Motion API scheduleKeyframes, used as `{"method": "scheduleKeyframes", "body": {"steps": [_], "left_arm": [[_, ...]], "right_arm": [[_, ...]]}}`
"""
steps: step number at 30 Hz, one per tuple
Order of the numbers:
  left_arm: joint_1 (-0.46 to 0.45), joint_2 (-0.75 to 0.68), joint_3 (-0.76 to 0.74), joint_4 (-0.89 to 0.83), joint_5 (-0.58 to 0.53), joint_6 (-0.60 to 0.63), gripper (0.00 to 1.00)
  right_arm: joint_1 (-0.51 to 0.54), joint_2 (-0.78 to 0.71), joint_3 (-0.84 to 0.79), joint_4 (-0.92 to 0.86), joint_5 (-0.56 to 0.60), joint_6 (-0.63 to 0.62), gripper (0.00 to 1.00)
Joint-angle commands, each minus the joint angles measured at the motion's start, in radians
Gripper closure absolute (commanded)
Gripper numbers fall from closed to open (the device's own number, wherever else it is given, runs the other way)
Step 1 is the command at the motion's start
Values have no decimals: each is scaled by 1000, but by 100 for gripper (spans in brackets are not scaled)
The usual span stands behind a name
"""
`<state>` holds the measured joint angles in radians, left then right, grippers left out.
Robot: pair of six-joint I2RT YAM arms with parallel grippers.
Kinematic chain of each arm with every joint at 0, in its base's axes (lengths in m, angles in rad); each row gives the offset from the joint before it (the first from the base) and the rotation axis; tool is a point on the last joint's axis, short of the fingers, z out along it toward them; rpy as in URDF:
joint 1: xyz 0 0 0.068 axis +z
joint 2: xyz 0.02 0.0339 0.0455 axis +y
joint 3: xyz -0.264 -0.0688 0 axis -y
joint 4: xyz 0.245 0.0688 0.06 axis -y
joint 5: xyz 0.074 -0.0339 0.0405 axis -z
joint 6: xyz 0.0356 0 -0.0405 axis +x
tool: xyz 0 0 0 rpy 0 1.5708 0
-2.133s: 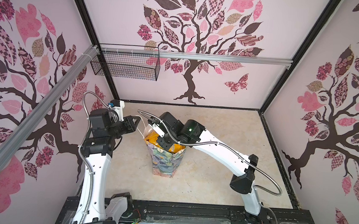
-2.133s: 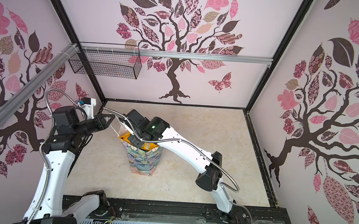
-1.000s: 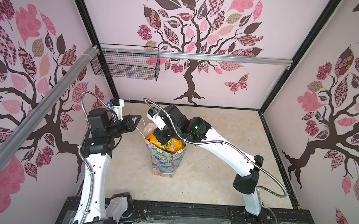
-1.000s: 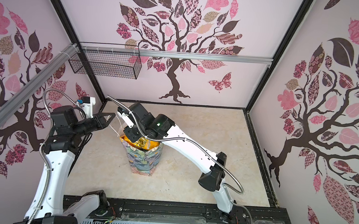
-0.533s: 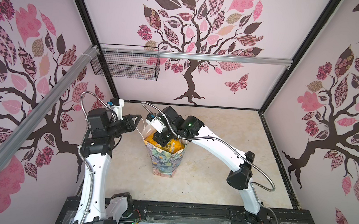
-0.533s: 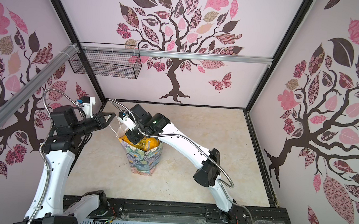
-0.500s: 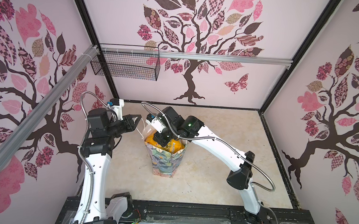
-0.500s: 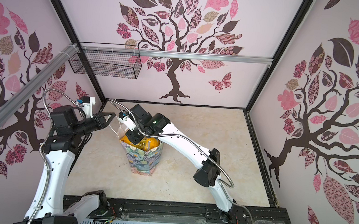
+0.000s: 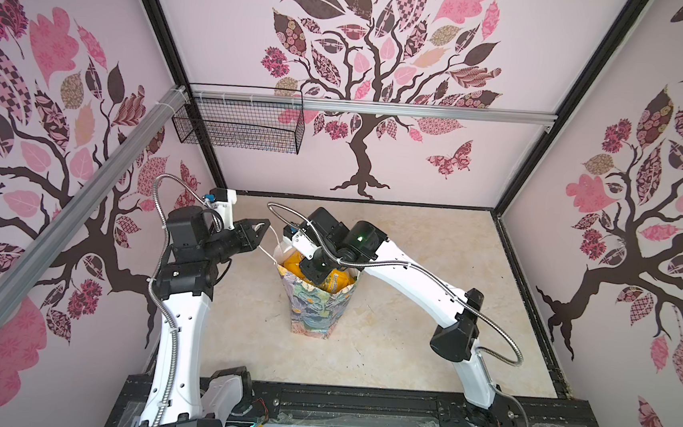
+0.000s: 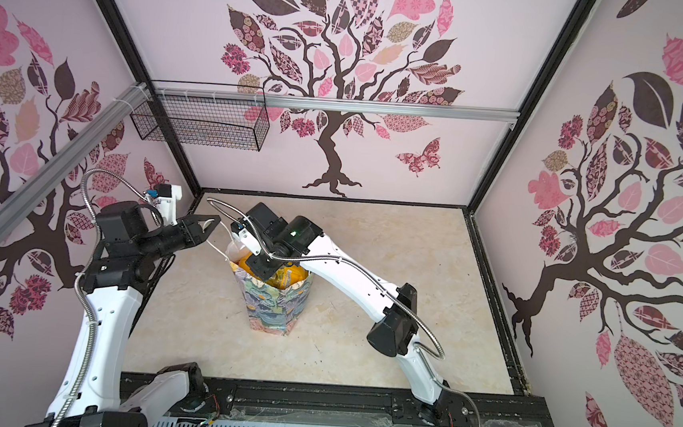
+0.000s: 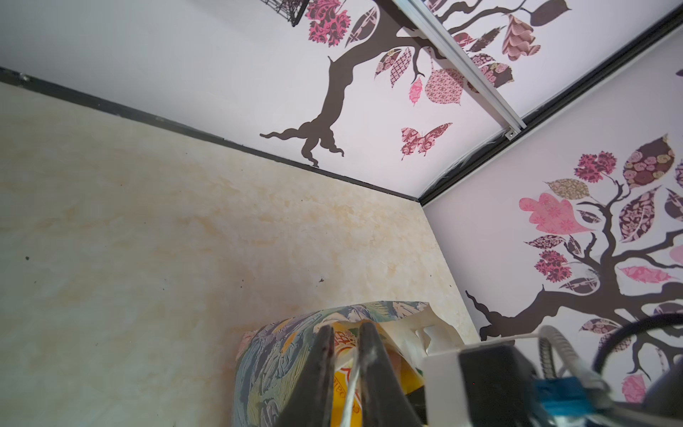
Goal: Place the snacks into the paper bag
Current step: 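Lower the yellow packet into the bag and open the right gripper, then push the packets down into the bag with both grippers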
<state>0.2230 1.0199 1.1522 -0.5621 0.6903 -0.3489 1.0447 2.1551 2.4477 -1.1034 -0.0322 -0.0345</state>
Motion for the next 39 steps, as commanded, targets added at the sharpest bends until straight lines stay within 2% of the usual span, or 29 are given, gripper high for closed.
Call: {"method": "scheduleKeyframes", "body": {"steps": [1, 3, 4, 5, 7, 8, 11, 16, 19, 22, 24, 27, 31, 35, 39], "left_arm": [[4, 23, 127, -154, -111, 81, 63], [4, 33, 194, -226, -163, 99, 42], [4, 36, 229, -261, -184, 104, 36], [4, 39, 261, -290, -201, 108, 31], [3, 49, 345, -369, -210, 121, 23], [0, 54, 380, -405, -207, 131, 4], [-46, 65, 477, -502, -159, 182, 2], [-310, 66, 583, -641, -352, 223, 2], [-431, 91, 587, -688, -435, 219, 2], [-551, 124, 545, -709, -548, 219, 2], [-589, 136, 495, -692, -570, 211, 9], [-598, 155, 437, -674, -564, 193, 31], [-603, 180, 387, -643, -547, 191, 44], [-617, 215, 365, -615, -527, 195, 60], [-710, 288, 396, -658, -628, 201, 72]], "right_arm": [[41, -51, 102, 4, 9, 27, 59], [48, -107, 83, 49, 21, 59, 58], [48, -142, 57, 74, 38, 79, 55], [48, -173, 25, 97, 63, 97, 51], [48, -277, -98, 155, 130, 133, 50], [48, -322, -158, 186, 155, 147, 50], [48, -502, -410, 302, 227, 193, 48], [37, -743, -774, 477, 295, 258, 46], [20, -797, -871, 517, 322, 275, 43], [-35, -805, -917, 545, 245, 287, 41], [-48, -801, -932, 574, 245, 277, 40], [-67, -758, -916, 579, 232, 260, 37], [-86, -699, -888, 586, 221, 246, 40], [-88, -679, -864, 608, 190, 234, 59], [-90, -686, -843, 613, 185, 219, 83]]}}
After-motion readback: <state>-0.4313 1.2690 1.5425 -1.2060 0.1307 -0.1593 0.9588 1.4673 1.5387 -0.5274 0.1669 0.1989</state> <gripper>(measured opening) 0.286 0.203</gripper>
